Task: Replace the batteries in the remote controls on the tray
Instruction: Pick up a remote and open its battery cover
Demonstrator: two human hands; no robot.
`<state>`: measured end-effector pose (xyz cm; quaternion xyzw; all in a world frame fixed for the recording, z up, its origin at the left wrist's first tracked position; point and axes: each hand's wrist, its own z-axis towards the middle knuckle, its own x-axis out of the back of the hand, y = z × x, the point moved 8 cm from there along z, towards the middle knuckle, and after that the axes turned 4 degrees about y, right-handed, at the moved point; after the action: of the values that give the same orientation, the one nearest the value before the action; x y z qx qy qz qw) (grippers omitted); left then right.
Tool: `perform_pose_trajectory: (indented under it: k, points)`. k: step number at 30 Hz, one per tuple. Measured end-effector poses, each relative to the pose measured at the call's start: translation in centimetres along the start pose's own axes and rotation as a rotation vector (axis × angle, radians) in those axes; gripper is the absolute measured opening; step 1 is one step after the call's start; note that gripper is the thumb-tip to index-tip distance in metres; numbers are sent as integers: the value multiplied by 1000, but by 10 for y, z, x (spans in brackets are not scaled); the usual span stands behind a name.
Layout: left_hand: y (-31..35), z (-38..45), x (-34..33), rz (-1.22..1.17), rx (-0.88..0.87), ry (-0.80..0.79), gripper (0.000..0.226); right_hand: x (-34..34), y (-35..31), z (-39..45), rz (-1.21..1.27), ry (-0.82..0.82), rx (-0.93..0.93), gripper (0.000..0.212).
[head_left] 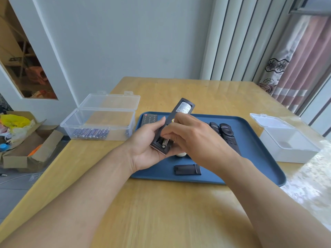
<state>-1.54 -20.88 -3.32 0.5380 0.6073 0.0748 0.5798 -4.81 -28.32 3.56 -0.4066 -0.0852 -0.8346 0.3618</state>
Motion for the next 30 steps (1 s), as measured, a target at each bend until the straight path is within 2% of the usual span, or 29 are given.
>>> perform_pose_trajectory:
  k: [5,8,11,13,15,17,20,22,23,25,26,30]
  points:
    - [9,-4,-4,-95,-7,7,47,4,-2,1,25,-21,20,25]
    - [10,-3,3,-66,-6,34,47,0,0,-1,48,-98,9,30]
    - [2,-2,7,22,33,34,49,-5,7,-4,211,-179,-127,32]
    - [-3,-3,4,68,67,12,50,-5,8,-5,316,-176,-183,24]
    - [-6,-5,-3,81,71,-37,50,0,5,-3,386,-113,-227,10]
    - [-6,-7,-8,82,52,-63,45,8,12,-1,500,-15,-358,14]
    - [-2,-6,-6,6,16,12,46,22,30,0,800,158,-549,12]
    - [1,-8,-3,-1,-16,79,49,25,52,-6,977,209,-677,6]
    - [1,-10,-2,-7,-15,99,50,24,65,-10,1018,208,-764,12]
    - [1,-10,-2,-56,-8,104,52,23,91,-20,999,138,-937,18]
    - [2,-10,-1,-84,-12,102,52,24,102,-22,930,52,-992,16]
    - [9,-10,0,-98,-80,108,50,62,145,-25,464,-318,-1018,16]
